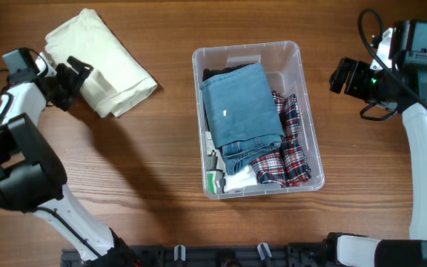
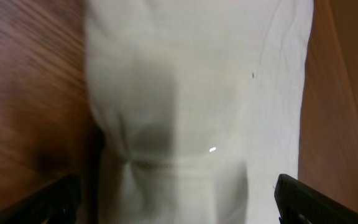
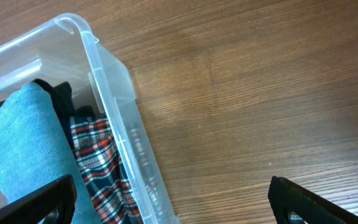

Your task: Pack container

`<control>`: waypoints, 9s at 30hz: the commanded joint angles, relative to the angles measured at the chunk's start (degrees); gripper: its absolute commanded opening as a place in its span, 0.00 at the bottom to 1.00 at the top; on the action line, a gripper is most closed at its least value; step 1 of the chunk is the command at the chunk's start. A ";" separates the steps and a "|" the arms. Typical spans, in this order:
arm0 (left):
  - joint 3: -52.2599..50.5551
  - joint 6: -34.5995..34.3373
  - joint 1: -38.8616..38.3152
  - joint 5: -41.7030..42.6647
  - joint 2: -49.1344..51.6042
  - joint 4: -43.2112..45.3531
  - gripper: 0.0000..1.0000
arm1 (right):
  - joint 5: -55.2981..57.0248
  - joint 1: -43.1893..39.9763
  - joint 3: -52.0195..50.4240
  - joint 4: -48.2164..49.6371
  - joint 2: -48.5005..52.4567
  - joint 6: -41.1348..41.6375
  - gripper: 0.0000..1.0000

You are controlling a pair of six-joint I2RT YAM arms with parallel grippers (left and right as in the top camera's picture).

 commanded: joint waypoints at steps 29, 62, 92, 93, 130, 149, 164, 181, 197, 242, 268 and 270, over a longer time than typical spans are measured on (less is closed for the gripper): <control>1.31 -0.83 -26.23 5.35 -49.53 -14.51 0.04 | -0.11 -0.31 0.00 -0.70 -0.98 -0.74 1.00; 1.31 12.85 -70.42 -3.72 -31.17 -5.73 0.04 | 3.13 -3.02 -0.02 -1.77 -0.96 3.26 1.00; 4.87 17.27 -62.82 -26.38 -35.65 -20.48 0.65 | 2.49 -3.02 -0.02 -2.34 -0.96 3.10 1.00; 4.87 17.20 -63.32 -25.70 -34.49 -22.38 0.22 | 2.49 -3.02 -0.02 -2.32 -0.96 3.08 1.00; 4.96 15.32 -39.15 -19.52 -32.15 -37.07 0.54 | -26.47 2.62 -29.66 8.72 0.22 -5.86 0.37; 4.96 15.30 -39.15 -17.79 -32.15 -39.32 0.53 | -17.22 4.07 -29.59 45.77 7.13 0.74 0.51; 4.96 15.32 -39.15 -17.84 -32.15 -39.23 0.54 | -10.97 -0.74 -25.29 38.07 8.15 1.57 0.26; 4.96 15.32 -39.12 -17.84 -32.15 -39.26 0.56 | -44.44 0.04 -25.00 67.71 15.54 13.49 0.33; 4.96 15.32 -37.42 -20.22 -32.15 -37.94 0.55 | -22.25 8.02 -25.18 45.70 12.81 -8.98 0.21; -32.59 13.62 -18.62 -11.98 -85.29 -23.54 1.00 | 1.84 4.59 -46.03 4.68 -73.35 106.79 1.00; -32.59 13.62 -18.62 -11.98 -85.29 -23.54 1.00 | -15.52 4.59 -67.89 40.87 -84.50 -35.32 1.00; -32.59 13.62 -18.62 -11.98 -85.29 -23.54 1.00 | -16.63 4.59 -73.83 47.43 -84.54 -36.20 1.00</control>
